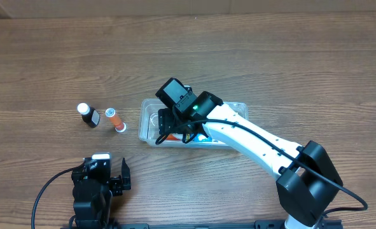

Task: Pack container
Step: 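Carry the red box into the container's left end and release, then lift right arm away to the upper right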

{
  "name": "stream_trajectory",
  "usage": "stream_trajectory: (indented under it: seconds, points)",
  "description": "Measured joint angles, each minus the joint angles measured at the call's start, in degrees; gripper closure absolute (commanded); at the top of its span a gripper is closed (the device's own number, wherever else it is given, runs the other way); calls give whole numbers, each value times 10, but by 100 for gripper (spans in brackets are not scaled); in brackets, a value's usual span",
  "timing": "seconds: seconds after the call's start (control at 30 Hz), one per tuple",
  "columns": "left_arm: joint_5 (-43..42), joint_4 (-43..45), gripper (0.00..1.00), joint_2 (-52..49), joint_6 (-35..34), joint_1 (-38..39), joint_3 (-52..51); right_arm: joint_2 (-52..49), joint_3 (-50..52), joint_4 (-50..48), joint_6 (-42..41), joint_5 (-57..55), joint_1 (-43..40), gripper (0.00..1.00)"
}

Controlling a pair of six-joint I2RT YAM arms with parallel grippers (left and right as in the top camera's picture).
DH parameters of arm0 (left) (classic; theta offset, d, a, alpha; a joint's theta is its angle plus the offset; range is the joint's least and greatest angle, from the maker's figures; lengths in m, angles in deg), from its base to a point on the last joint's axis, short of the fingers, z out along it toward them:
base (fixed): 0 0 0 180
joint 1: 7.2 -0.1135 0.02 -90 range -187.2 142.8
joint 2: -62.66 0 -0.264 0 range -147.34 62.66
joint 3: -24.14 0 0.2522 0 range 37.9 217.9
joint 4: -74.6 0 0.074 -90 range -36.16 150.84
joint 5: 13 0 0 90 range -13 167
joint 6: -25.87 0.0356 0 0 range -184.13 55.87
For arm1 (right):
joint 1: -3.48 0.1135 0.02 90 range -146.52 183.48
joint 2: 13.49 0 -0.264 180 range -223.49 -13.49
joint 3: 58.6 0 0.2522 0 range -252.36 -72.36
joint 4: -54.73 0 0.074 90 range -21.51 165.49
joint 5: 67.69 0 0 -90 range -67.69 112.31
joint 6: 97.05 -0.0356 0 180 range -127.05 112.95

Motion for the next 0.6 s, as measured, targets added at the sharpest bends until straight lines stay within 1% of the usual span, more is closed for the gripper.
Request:
stream_trajectory:
  seconds: [0.1,0.2,0.3,0.33,0.37,0.43,0.47,0.5,0.53,0.57,0.6]
  points:
    - [0,0,0,0,0,0,0,1,0,10,17,-9,-9,23]
    - [0,0,0,0,0,0,0,32,-10,59,45,-33,-48,15]
    - [0,0,0,0,0,0,0,103,-38,92,68,-56,-113,9]
    - [0,0,0,0,0,0,0,134,-49,99,73,-62,-146,9]
    - [0,0,0,0,0,0,0,176,-60,104,79,-69,-196,6]
    - [0,0,0,0,0,0,0,248,-76,118,84,-81,-309,5]
    - [0,0,0,0,0,0,0,268,-78,121,89,-80,-348,6]
    - [0,0,0,0,0,0,0,295,-80,127,106,-68,-430,5]
    - [0,0,0,0,0,0,0,301,-80,130,122,-42,-468,5]
    - [0,0,0,0,0,0,0,301,-80,135,136,-16,-512,0]
    - [0,0,0,0,0,0,0,299,-80,138,142,-7,-533,0]
